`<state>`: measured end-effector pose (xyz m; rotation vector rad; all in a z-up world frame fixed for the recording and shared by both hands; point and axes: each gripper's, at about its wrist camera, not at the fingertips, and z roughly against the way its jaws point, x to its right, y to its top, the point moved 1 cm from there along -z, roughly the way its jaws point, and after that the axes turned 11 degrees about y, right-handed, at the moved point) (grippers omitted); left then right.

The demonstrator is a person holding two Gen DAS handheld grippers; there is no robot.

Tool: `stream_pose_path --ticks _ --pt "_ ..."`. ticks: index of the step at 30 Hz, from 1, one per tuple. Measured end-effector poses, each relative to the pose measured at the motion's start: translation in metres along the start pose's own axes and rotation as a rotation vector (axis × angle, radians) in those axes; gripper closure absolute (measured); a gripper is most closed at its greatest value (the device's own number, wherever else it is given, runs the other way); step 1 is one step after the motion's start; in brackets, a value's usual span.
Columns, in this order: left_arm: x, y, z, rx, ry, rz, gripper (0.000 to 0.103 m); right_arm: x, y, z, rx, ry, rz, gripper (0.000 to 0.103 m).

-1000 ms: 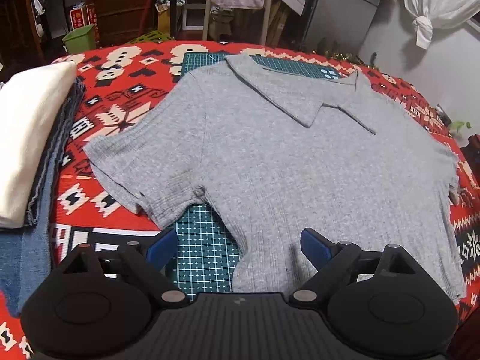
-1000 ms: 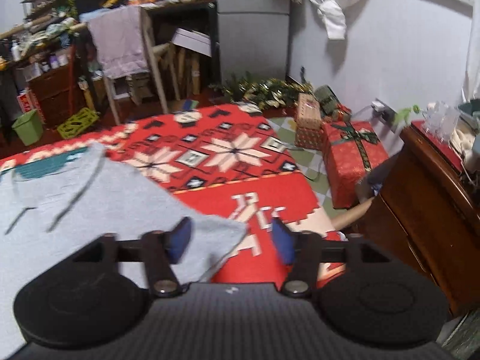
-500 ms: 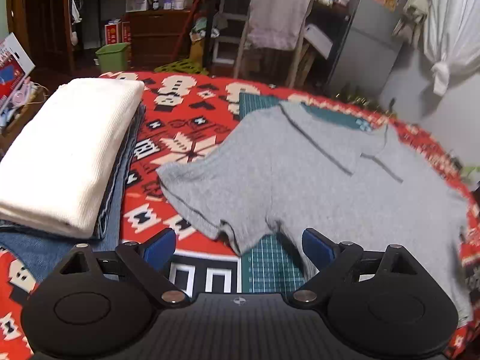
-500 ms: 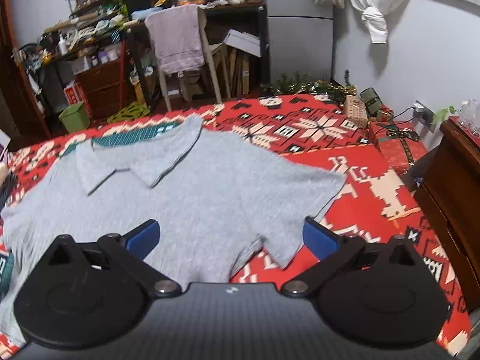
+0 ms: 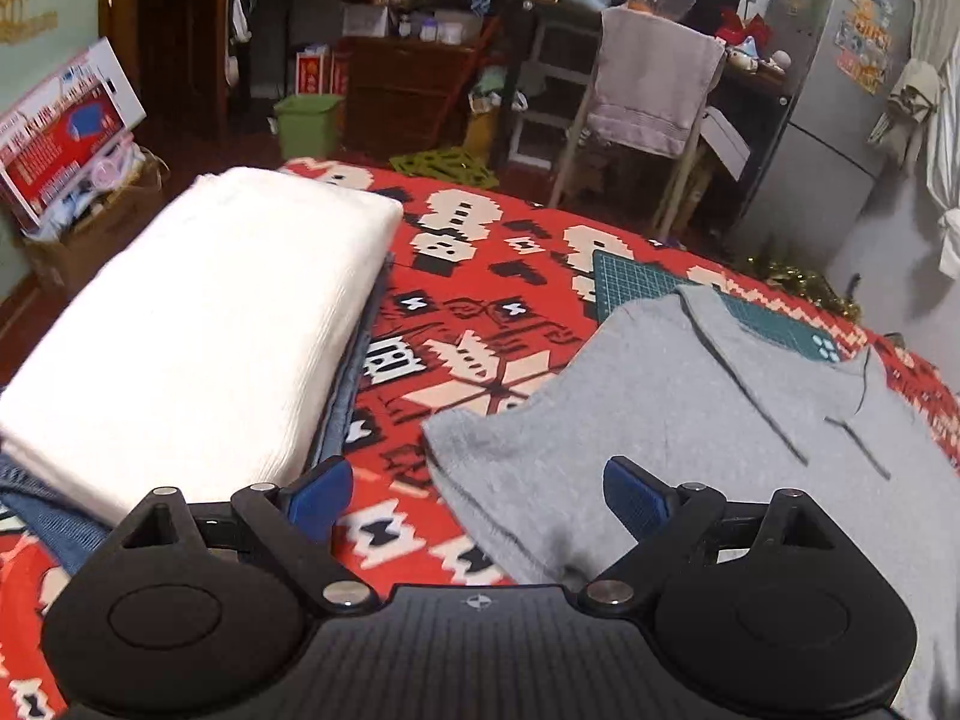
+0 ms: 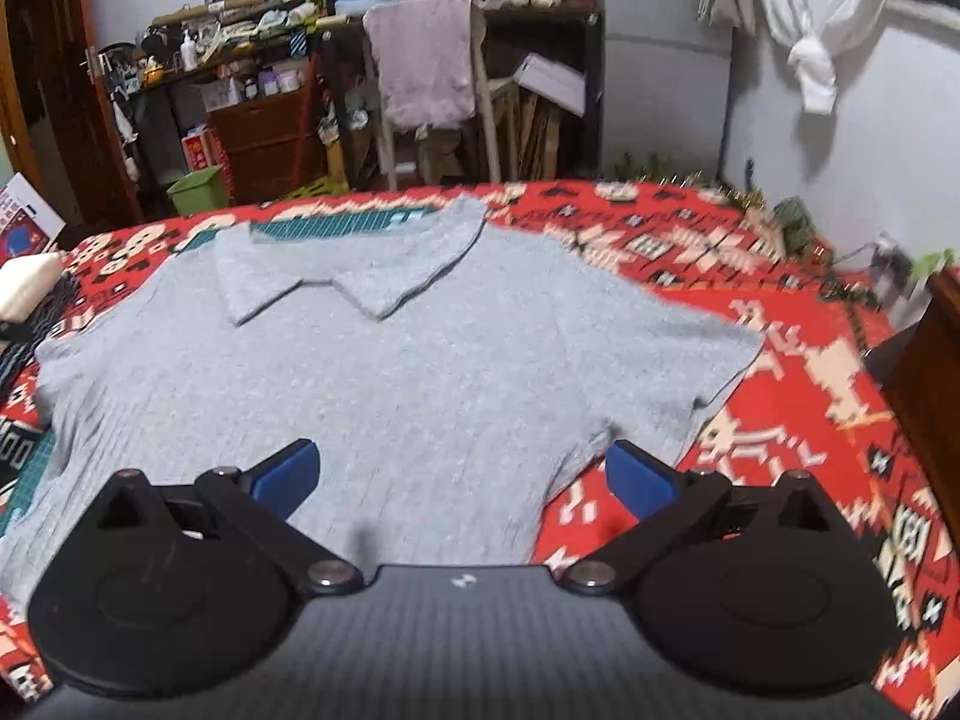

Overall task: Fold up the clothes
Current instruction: 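Pinch the shirt side nearest the left gripper and straighten it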

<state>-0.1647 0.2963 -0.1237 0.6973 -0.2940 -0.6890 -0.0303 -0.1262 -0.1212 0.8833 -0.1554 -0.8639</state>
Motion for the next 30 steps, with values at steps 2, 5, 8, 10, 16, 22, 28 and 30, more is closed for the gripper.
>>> stream_pose_path --ticks 2,5,8,10,16,22,28,30 --pt "0.004 0.006 -0.008 -0.007 0.040 -0.043 0.041 0.000 -0.003 0.003 0.009 0.034 0.007 0.001" --pt "0.009 0.011 -0.023 -0.030 0.097 -0.103 0.077 0.002 -0.003 0.007 0.013 0.093 -0.017 0.001" --pt "0.010 0.013 -0.038 -0.046 0.109 -0.124 0.084 0.002 -0.004 0.009 0.009 0.137 -0.037 0.001" --pt "0.012 0.013 -0.044 -0.057 0.098 -0.129 0.084 0.001 -0.004 0.009 0.002 0.153 -0.036 0.001" --pt "0.016 0.012 -0.050 -0.058 0.103 -0.164 0.086 0.003 -0.004 0.004 -0.007 0.166 -0.055 0.001" --pt "0.022 0.010 -0.039 -0.008 0.165 -0.235 0.099 0.000 -0.006 -0.003 -0.018 0.166 -0.045 0.001" --pt "0.020 0.006 -0.043 0.008 0.231 -0.299 0.099 -0.001 -0.006 -0.011 -0.029 0.162 -0.040 0.001" --pt "0.022 0.003 -0.047 0.021 0.244 -0.318 0.099 -0.001 -0.005 -0.009 -0.019 0.159 -0.037 0.001"
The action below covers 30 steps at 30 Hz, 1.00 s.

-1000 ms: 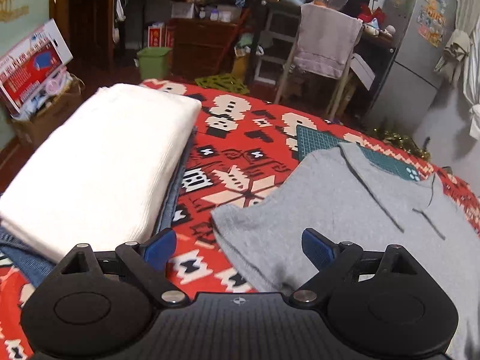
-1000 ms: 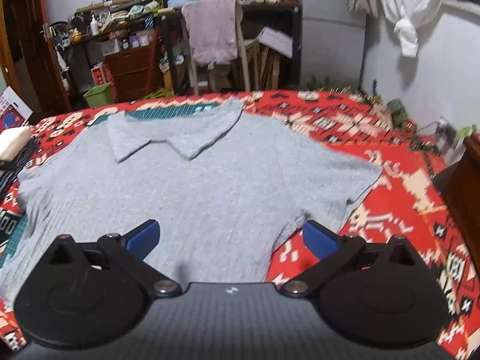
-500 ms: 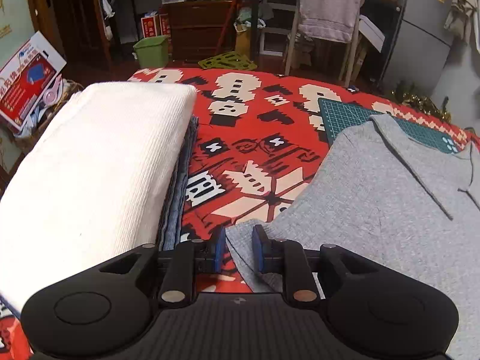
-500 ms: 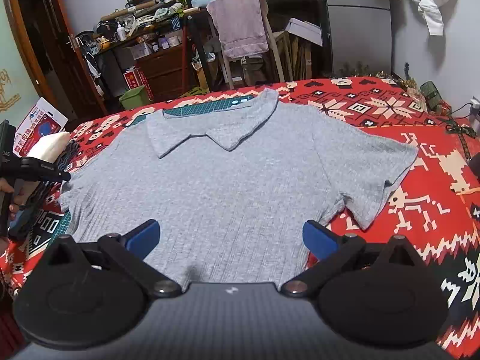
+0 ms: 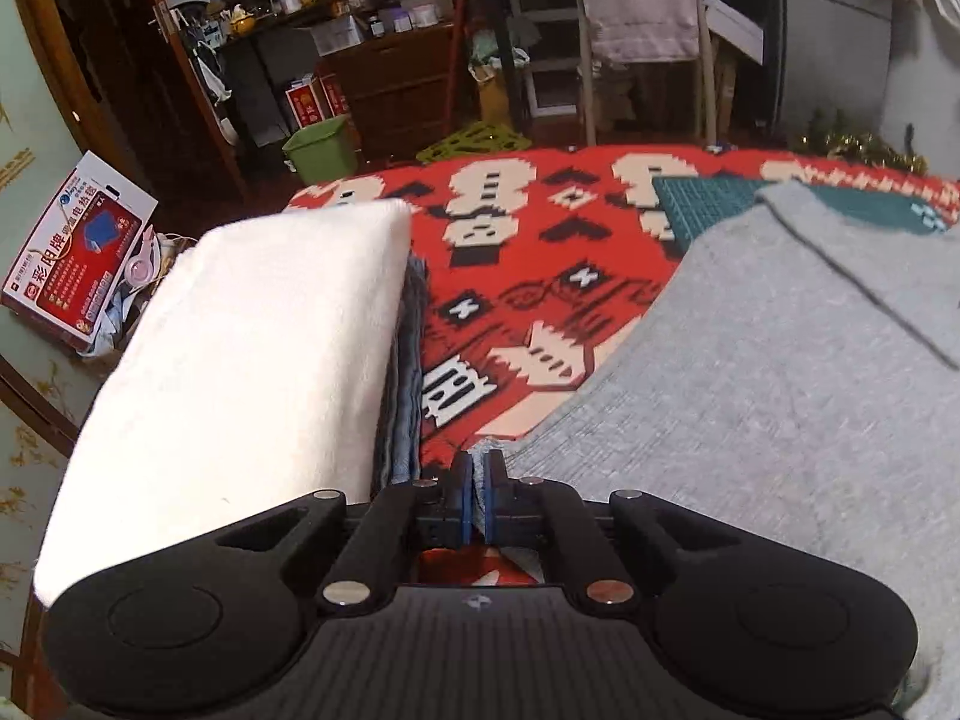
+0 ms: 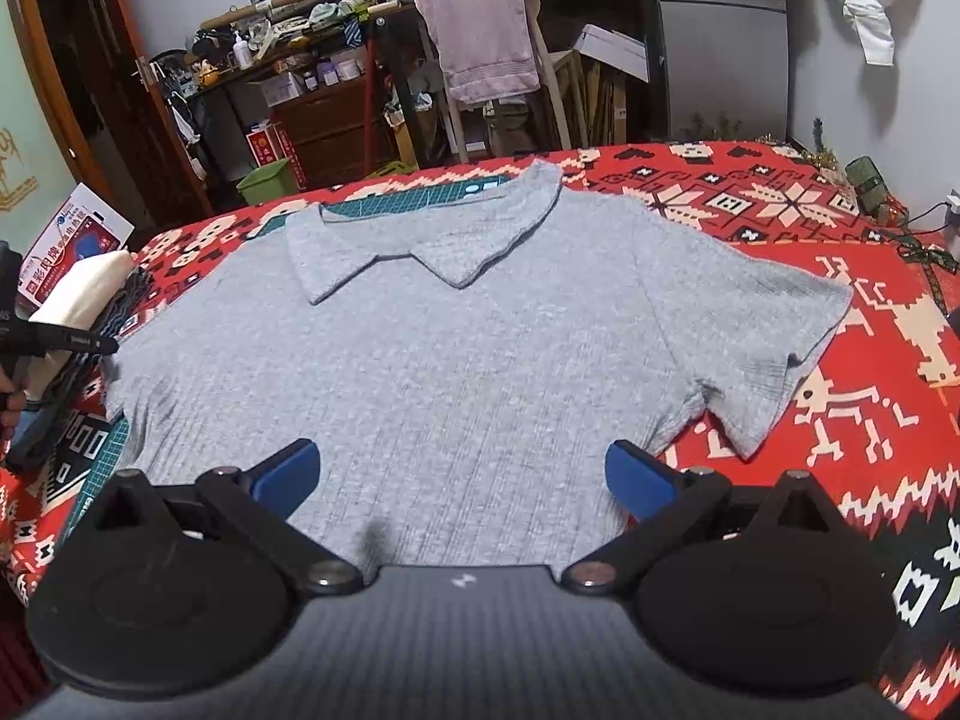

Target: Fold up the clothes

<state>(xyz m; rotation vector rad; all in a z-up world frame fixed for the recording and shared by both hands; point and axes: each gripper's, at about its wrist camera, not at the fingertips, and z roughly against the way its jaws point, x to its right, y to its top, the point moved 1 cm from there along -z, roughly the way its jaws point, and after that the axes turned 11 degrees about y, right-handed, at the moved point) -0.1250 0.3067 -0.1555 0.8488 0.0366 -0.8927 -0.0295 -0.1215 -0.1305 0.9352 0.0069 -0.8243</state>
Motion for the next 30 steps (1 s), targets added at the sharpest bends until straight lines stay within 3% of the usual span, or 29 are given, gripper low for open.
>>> stream_pose_path --ticks 5,11,12,15,18,19,23,25,27,30 --pt "0.003 0.003 -0.003 0.009 0.025 -0.009 0.099 0.002 0.001 0.005 0.005 -0.008 0.000 0.001" --pt "0.000 0.007 0.005 0.011 -0.004 0.002 0.089 0.002 -0.001 0.010 0.007 -0.004 -0.007 0.001" --pt "0.001 0.007 0.007 0.018 -0.003 -0.004 0.085 0.001 -0.002 0.010 0.007 -0.002 -0.004 0.001" --pt "0.000 0.012 0.017 0.053 0.013 -0.014 0.061 -0.004 -0.002 0.012 0.014 0.000 0.013 0.001" --pt "-0.007 0.017 0.027 0.068 0.016 0.000 0.058 -0.006 -0.003 0.015 0.019 0.002 0.018 0.001" --pt "-0.010 0.019 0.029 0.058 -0.003 0.021 0.058 -0.006 -0.003 0.016 0.020 0.004 0.017 0.001" --pt "-0.027 0.012 0.036 -0.065 -0.209 0.192 0.063 -0.004 -0.006 0.020 0.019 0.013 -0.003 0.001" --pt "-0.032 0.005 0.033 -0.143 -0.299 0.282 0.078 -0.004 -0.007 0.022 0.019 0.021 -0.011 0.001" --pt "-0.035 -0.003 0.026 -0.211 -0.364 0.363 0.083 -0.004 -0.009 0.023 0.020 0.027 -0.012 0.001" --pt "-0.037 -0.011 0.020 -0.240 -0.401 0.433 0.083 -0.004 -0.009 0.025 0.023 0.033 -0.010 0.001"
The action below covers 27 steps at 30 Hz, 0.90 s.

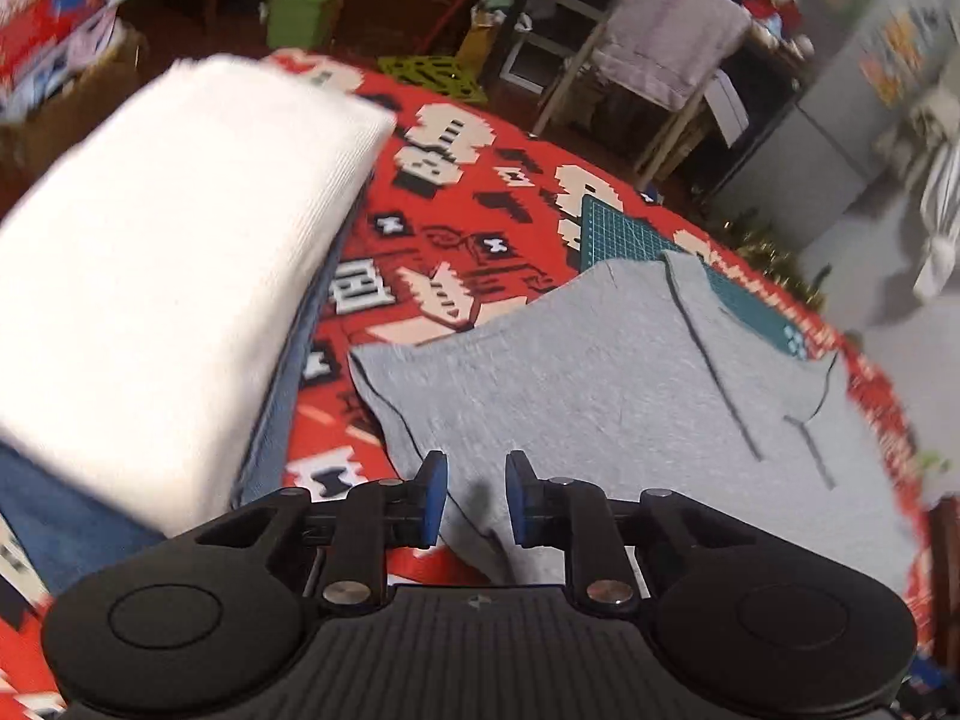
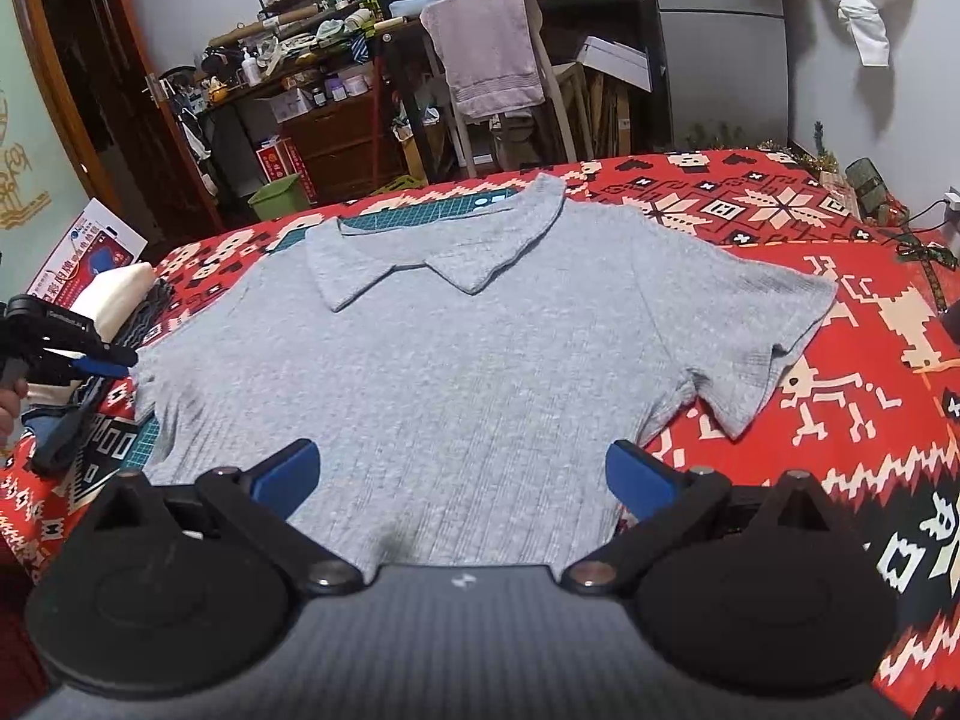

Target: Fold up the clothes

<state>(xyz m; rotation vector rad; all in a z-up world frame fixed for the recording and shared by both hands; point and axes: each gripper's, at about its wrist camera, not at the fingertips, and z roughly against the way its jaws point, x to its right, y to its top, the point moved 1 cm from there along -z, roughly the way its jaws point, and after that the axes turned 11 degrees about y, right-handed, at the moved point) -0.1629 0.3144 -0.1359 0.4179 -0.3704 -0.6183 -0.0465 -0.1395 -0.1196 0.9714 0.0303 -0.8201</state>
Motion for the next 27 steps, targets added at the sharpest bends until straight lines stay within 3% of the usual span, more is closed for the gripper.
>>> stream_pose_path --ticks 6,15,22,27 --pt "-0.012 0.003 -0.013 -0.032 -0.048 0.121 0.083 -0.001 0.000 0.005 0.008 0.006 -0.004 0.001" --pt "-0.015 0.003 -0.020 -0.058 -0.062 0.176 0.078 -0.002 -0.001 0.006 0.004 0.010 -0.008 0.001" --pt "-0.023 0.001 -0.020 -0.127 -0.069 0.280 0.076 -0.001 -0.002 0.004 -0.003 0.013 -0.012 0.001" --pt "-0.027 0.002 -0.022 -0.124 -0.110 0.337 0.069 0.000 -0.002 0.002 -0.003 0.016 -0.016 0.001"
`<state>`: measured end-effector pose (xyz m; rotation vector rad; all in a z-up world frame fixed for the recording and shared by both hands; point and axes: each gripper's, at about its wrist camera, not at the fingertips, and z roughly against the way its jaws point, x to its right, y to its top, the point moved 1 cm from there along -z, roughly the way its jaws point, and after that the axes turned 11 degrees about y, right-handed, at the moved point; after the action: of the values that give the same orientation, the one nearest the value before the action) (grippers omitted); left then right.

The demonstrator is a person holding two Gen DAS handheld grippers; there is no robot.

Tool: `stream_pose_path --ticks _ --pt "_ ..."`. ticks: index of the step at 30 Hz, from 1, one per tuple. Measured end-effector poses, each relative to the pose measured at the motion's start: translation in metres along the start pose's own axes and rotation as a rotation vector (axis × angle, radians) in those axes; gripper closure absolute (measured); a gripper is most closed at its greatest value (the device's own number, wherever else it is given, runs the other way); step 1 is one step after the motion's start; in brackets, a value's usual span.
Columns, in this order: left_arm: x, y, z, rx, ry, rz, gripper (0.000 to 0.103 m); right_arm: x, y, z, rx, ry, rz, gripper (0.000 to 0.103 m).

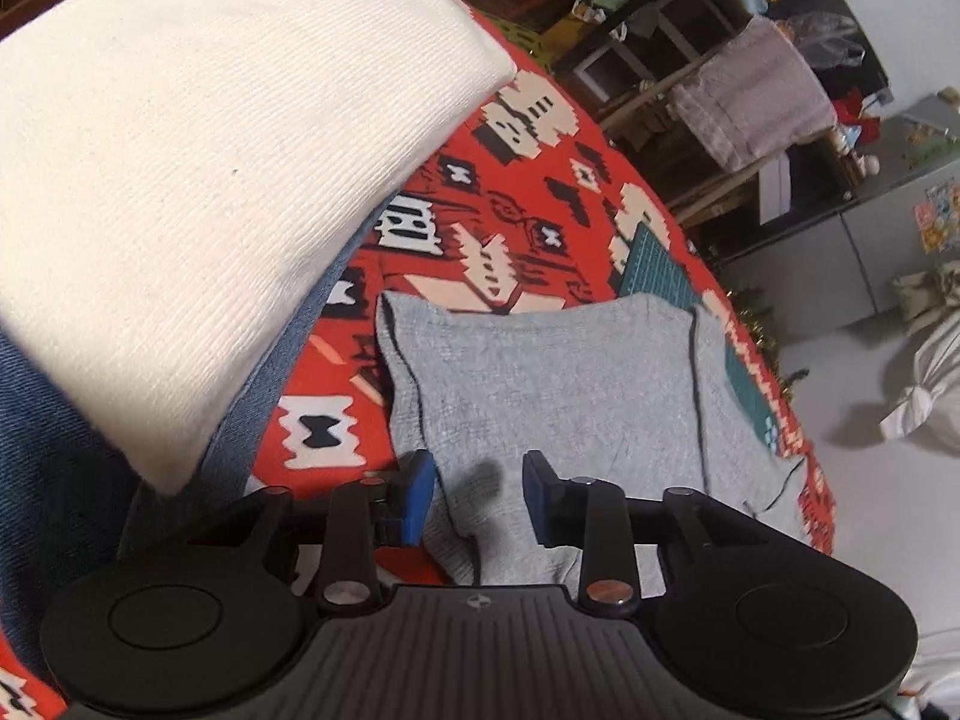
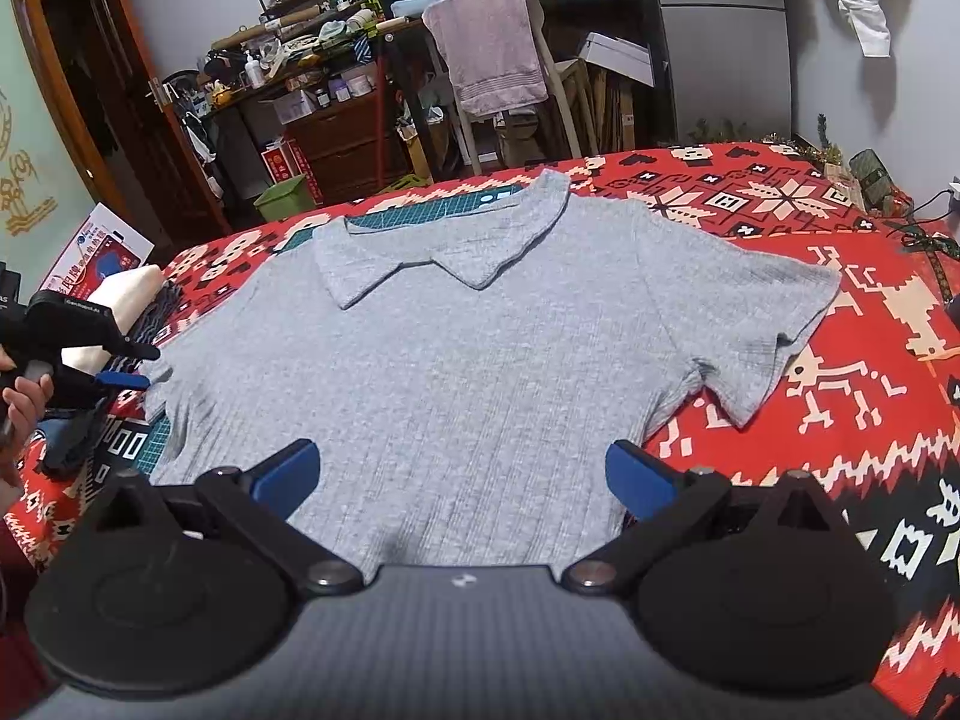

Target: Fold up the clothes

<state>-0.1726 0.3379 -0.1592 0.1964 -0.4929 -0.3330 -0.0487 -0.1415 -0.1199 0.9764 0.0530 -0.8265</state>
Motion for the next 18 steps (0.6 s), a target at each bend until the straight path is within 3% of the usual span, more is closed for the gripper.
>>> stream_pose_path --ticks 6,9,14,18 --pt "-0.0031 -0.0016 -0.0053 -0.054 -0.074 0.073 0.069 0.0013 -0.0011 0.0009 0.003 -0.003 -0.009 0.001" --pt "0.0003 -0.0046 -0.0043 -0.055 -0.078 0.052 0.069 0.0034 -0.0015 0.0006 0.003 -0.004 -0.017 0.001" --pt "0.0036 -0.0031 0.0005 0.014 -0.030 -0.001 0.070 0.0016 -0.0018 -0.0002 0.001 -0.003 -0.012 0.001" --pt "0.0059 -0.0037 -0.0041 0.002 -0.029 -0.028 0.080 0.0011 -0.0017 -0.0012 -0.001 -0.004 -0.014 0.001"
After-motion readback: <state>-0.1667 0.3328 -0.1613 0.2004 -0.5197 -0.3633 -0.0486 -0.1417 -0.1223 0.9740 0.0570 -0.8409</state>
